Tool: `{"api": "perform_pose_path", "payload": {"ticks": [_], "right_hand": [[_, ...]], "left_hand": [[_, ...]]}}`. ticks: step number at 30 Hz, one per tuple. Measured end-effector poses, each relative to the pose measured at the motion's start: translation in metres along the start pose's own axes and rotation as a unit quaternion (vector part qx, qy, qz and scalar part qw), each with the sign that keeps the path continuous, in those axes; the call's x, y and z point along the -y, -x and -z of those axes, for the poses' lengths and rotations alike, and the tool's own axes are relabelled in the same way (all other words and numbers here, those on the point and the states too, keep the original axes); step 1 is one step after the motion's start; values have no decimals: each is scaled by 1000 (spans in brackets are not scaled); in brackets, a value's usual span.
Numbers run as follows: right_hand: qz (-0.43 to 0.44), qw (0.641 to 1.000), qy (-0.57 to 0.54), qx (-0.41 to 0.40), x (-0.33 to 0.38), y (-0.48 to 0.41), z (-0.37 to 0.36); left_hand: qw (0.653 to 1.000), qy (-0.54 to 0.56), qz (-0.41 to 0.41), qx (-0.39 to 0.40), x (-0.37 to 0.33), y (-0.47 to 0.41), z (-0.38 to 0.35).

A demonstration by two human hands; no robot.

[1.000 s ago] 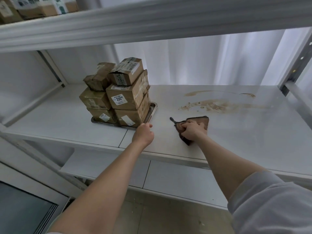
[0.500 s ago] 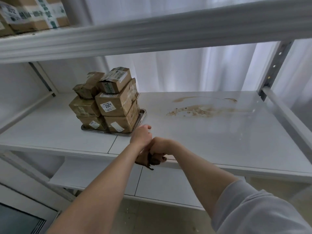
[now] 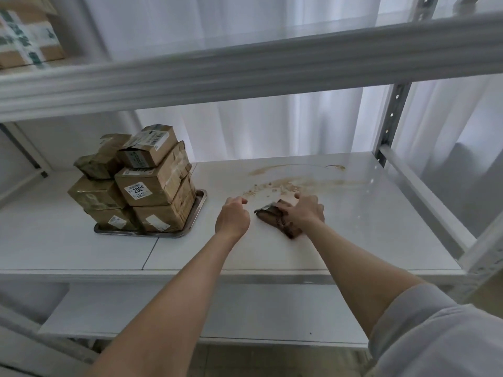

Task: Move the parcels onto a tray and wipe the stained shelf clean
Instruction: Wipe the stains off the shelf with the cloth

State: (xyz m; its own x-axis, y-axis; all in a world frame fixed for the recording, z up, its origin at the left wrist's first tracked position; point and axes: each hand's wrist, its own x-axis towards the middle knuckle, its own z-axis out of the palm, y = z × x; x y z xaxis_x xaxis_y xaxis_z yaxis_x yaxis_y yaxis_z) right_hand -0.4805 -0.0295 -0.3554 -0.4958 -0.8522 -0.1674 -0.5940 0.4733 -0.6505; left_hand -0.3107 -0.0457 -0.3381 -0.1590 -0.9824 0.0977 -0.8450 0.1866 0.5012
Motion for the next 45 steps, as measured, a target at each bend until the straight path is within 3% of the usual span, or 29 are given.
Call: {"api": "perform_pose_path", "payload": {"ticks": [4, 7, 11, 16, 19, 27, 31, 34, 39, 45], "right_hand": [[104, 977, 150, 113, -7, -1, -28], [87, 957, 224, 162, 4, -6, -48], [123, 944, 243, 188, 42, -12, -74], [296, 895, 233, 239, 96, 0, -148], [338, 872, 249, 251, 113, -8, -167], [204, 932, 222, 199, 109, -49, -136], [249, 929, 178, 207, 92, -42, -115], [205, 948, 145, 193, 58, -45, -76], [54, 986, 143, 73, -36, -60, 0], [-144, 974, 170, -26, -127, -61, 73]], "left_hand": [[999, -21, 14, 43, 15, -13, -5], [997, -31, 19, 73, 29, -28, -5], [996, -26, 34, 76, 54, -45, 2], [998, -23, 32, 41, 75, -70, 15], [999, -27, 23, 40, 80, -83, 18], [998, -9, 4, 54, 82, -102, 13], [998, -1, 2, 64, 67, -113, -4], [995, 8, -25, 94, 31, -113, -23], [987, 18, -79, 139, -35, -100, -53], [980, 3, -95, 172, -73, -85, -73]]}}
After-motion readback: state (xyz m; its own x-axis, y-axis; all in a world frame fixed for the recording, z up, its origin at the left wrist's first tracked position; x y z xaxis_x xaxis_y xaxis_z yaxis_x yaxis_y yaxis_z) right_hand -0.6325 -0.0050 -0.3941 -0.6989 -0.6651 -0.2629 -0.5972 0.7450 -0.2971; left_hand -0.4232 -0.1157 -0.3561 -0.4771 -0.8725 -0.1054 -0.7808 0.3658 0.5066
